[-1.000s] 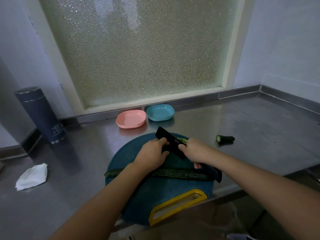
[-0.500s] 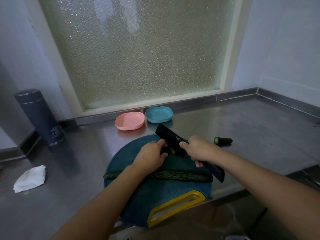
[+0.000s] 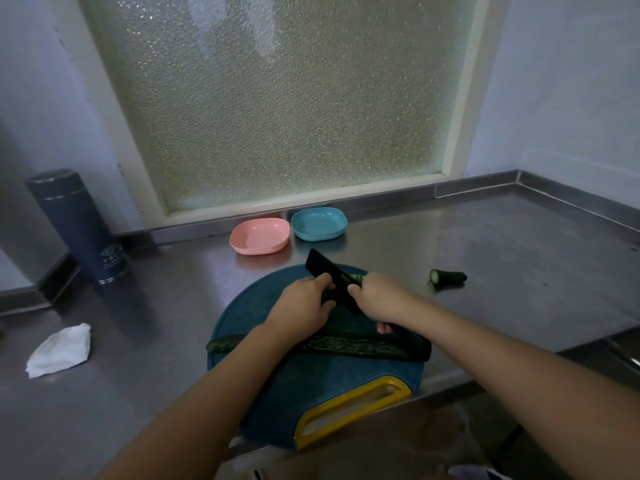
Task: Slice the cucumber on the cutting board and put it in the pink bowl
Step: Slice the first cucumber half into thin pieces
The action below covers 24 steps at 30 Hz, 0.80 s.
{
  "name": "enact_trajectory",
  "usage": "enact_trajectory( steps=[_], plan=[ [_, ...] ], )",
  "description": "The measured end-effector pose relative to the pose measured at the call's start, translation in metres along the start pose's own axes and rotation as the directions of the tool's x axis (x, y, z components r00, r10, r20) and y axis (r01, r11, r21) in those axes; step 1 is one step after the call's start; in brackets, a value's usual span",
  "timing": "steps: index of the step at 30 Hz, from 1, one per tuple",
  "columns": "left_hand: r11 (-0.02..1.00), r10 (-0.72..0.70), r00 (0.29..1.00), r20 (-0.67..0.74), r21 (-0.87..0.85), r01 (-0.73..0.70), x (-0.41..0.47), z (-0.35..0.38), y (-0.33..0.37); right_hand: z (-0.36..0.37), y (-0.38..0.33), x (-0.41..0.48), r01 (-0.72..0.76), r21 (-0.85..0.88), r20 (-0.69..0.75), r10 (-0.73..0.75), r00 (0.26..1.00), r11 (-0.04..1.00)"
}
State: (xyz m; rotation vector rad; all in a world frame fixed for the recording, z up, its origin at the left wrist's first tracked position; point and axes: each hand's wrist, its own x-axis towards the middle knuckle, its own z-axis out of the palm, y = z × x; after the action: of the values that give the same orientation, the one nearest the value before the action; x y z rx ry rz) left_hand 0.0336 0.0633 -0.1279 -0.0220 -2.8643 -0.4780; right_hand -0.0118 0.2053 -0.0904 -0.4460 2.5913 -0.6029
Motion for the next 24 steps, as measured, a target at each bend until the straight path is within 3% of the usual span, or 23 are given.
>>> enact_trajectory(
  steps=[24],
  plan=[
    [0.999,-0.024,1.000,0.009,-0.027,0.024,0.001,0.000,-0.001,-0.015,0.017,-0.010,0.037,0.068,-0.033,-0.035,0.999,0.997]
  ],
)
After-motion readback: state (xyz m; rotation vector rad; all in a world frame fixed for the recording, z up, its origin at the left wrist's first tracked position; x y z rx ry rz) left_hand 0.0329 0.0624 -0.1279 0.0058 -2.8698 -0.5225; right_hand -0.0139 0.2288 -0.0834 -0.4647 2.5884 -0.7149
